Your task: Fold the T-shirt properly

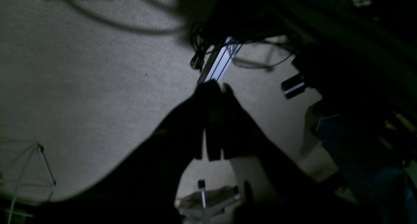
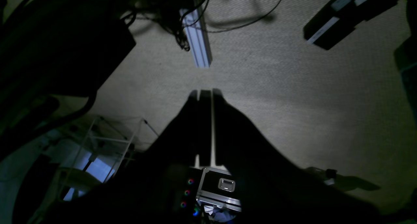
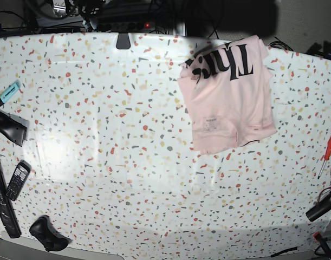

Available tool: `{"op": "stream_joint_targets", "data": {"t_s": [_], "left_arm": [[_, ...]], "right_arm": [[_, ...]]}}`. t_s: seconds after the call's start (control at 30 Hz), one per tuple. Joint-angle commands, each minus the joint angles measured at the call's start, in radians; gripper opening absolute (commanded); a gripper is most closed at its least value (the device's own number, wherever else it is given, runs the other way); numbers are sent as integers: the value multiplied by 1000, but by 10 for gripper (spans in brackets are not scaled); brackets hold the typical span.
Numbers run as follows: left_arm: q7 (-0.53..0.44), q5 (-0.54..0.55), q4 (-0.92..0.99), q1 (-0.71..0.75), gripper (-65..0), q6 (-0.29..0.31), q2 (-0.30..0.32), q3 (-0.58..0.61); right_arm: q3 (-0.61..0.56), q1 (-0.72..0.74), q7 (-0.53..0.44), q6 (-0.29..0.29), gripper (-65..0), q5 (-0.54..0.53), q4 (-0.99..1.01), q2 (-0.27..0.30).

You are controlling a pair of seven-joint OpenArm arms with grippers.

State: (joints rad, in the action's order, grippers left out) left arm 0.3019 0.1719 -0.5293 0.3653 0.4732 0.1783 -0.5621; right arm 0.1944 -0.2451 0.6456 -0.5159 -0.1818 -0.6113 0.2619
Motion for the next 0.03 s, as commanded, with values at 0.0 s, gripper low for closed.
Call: {"op": "stream_joint_targets", "data": {"t_s": [0.0], "left_arm": [[-6,1,-5,11,-650,-7,13,-4]], "right_arm": [[2,-4,4,-8,-650,-5,-4,10]]}}
